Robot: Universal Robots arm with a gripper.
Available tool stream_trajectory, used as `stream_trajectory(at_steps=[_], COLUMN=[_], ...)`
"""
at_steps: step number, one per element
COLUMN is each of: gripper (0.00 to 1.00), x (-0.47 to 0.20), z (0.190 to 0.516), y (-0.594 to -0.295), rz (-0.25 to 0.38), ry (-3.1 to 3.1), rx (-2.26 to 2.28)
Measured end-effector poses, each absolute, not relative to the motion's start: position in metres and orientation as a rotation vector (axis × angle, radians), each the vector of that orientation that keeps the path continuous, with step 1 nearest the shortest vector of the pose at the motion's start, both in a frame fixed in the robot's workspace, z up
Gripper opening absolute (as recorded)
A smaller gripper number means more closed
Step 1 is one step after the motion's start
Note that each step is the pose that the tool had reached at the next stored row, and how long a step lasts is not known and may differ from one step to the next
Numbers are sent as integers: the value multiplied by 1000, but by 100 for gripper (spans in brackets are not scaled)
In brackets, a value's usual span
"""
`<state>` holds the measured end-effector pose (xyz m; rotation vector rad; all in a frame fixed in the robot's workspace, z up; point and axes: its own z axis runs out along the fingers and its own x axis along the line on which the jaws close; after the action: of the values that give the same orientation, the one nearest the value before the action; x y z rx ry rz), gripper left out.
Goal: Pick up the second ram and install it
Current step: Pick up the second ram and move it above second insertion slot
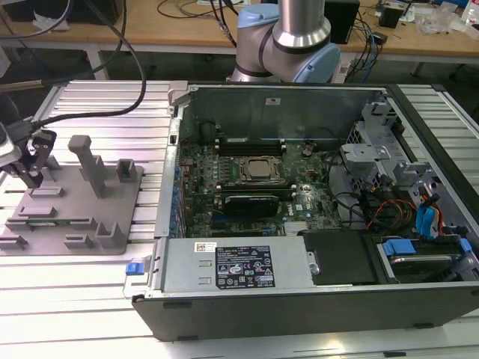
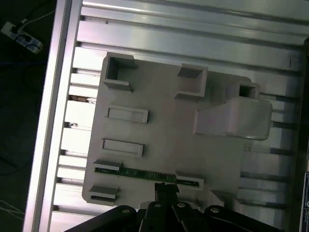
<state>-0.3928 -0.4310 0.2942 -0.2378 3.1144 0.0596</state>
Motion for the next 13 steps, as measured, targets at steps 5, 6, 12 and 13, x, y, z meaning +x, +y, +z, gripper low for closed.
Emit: stream_trajectory(at_steps=[5,6,12,13], gripper=[8,8,8,8], x=[-393,-393,-393,-393], z=[291,290,289,288], y=[-431,-431,-431,-431], rz=[60,60,59,59], ry=[3094,3083,2998,2980], rx=[-450,-521,-908,-968])
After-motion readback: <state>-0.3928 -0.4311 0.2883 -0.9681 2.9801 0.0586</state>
